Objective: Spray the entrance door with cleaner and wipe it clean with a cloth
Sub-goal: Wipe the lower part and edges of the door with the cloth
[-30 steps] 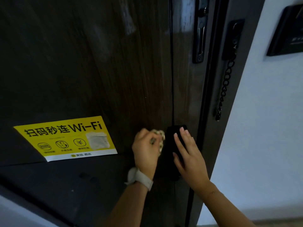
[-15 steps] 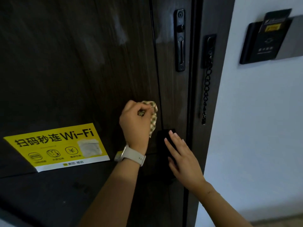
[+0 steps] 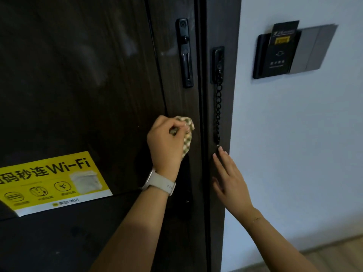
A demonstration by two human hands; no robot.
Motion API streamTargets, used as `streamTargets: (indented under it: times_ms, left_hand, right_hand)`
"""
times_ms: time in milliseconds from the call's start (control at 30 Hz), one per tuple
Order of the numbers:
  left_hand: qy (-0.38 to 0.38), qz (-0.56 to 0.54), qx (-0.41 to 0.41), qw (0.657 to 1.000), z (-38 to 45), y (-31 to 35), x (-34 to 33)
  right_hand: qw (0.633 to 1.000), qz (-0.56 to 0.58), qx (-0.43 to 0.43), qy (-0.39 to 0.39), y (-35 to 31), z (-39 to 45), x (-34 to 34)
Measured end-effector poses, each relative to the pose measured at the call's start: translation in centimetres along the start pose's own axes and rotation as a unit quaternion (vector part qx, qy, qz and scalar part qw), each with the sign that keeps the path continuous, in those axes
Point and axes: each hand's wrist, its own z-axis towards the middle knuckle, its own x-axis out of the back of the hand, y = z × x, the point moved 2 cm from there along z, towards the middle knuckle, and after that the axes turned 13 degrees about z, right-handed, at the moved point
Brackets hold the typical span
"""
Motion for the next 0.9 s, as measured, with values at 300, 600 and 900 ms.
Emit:
streamTargets:
  times_ms: [300,600,900]
  left_hand:
    - [-0.07,0.052,0.018,0.996,-5.5,-0.8,-3.2]
    - [-0.096,-0.162,0.352,0.917,-13.4,-6.5,5.2]
    - [0.005,-0.056,0.442,0.895,-21.3,-11.1,15.8]
  right_hand:
    - [0.997,0.07,-0.01,-0.033,0.3,-0.7,0.6]
    - [0.789,0.553,-0.267,-0.031,-7.9,-3.5,-1.4]
    - [0.738,0.58,-0.285,-0.195,-17.9,-7.9,-11.6]
